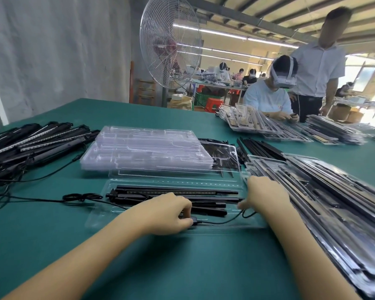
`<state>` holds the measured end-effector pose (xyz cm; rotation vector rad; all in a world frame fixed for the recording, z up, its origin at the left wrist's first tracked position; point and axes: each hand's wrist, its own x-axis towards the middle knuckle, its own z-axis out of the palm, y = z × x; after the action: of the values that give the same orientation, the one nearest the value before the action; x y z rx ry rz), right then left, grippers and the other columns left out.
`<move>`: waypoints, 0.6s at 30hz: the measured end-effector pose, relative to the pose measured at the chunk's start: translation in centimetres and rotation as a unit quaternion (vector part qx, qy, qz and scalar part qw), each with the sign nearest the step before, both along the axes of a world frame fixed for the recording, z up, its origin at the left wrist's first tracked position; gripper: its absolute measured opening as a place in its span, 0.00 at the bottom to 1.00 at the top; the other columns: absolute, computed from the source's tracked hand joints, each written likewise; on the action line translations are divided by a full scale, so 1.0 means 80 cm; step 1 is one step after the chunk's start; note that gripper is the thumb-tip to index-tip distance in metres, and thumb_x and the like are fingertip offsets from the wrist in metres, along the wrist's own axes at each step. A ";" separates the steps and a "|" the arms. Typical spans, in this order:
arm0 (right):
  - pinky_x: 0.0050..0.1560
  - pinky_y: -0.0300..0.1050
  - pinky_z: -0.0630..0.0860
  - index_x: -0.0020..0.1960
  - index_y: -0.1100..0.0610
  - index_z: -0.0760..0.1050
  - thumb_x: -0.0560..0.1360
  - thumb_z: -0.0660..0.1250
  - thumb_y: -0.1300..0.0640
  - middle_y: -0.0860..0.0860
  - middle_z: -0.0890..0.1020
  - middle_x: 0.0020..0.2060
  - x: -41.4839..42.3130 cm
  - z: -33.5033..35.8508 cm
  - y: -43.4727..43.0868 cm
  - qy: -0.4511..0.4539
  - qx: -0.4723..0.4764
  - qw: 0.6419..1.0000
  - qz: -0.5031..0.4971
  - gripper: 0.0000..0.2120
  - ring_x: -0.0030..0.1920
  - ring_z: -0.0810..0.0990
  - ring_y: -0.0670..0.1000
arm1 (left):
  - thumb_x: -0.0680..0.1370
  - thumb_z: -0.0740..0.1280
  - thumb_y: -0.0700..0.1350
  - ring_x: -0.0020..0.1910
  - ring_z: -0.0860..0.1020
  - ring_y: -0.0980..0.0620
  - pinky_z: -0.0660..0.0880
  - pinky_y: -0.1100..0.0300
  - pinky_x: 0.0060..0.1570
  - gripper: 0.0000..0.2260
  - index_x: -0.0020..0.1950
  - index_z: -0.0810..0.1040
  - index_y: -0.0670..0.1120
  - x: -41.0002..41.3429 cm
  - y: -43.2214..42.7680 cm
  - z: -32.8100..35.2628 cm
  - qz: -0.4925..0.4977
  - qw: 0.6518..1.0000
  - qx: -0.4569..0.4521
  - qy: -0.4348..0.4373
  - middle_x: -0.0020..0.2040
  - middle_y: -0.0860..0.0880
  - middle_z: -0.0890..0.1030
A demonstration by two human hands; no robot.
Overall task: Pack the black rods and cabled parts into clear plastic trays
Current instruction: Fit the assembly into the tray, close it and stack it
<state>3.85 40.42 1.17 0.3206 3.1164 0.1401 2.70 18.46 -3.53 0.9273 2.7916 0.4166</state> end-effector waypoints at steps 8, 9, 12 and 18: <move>0.44 0.48 0.79 0.46 0.57 0.76 0.72 0.65 0.63 0.52 0.78 0.46 0.011 0.013 -0.021 0.062 -0.020 0.994 0.089 0.04 0.43 0.81 0.56 | 0.78 0.62 0.57 0.53 0.78 0.50 0.74 0.52 0.55 0.11 0.46 0.75 0.51 -0.002 0.006 0.010 0.000 1.000 -0.010 -0.002 0.56 0.50 0.80; 0.43 0.47 0.77 0.43 0.58 0.74 0.72 0.64 0.64 0.52 0.78 0.43 0.011 0.013 -0.023 0.055 0.007 0.994 0.095 0.03 0.42 0.80 0.56 | 0.78 0.62 0.56 0.46 0.78 0.52 0.75 0.54 0.52 0.10 0.44 0.74 0.51 -0.003 0.007 0.012 0.000 1.000 -0.011 0.000 0.51 0.51 0.81; 0.35 0.44 0.70 0.34 0.57 0.62 0.70 0.64 0.67 0.50 0.69 0.32 0.011 0.005 -0.027 -0.024 0.076 0.993 0.093 0.13 0.30 0.71 0.52 | 0.78 0.62 0.55 0.31 0.71 0.57 0.71 0.58 0.40 0.11 0.40 0.73 0.50 -0.003 0.009 0.017 0.000 1.000 -0.019 0.005 0.38 0.53 0.76; 0.34 0.44 0.66 0.46 0.57 0.65 0.72 0.60 0.69 0.50 0.68 0.36 -0.003 -0.012 -0.015 -0.079 0.070 0.991 0.083 0.09 0.37 0.71 0.54 | 0.78 0.62 0.55 0.41 0.76 0.50 0.74 0.56 0.45 0.11 0.41 0.73 0.50 -0.003 0.011 0.019 -0.001 0.999 -0.033 0.002 0.49 0.49 0.82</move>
<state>3.64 39.19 0.17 0.0465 2.9777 0.3666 2.46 19.34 -1.98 0.9180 2.7893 0.3211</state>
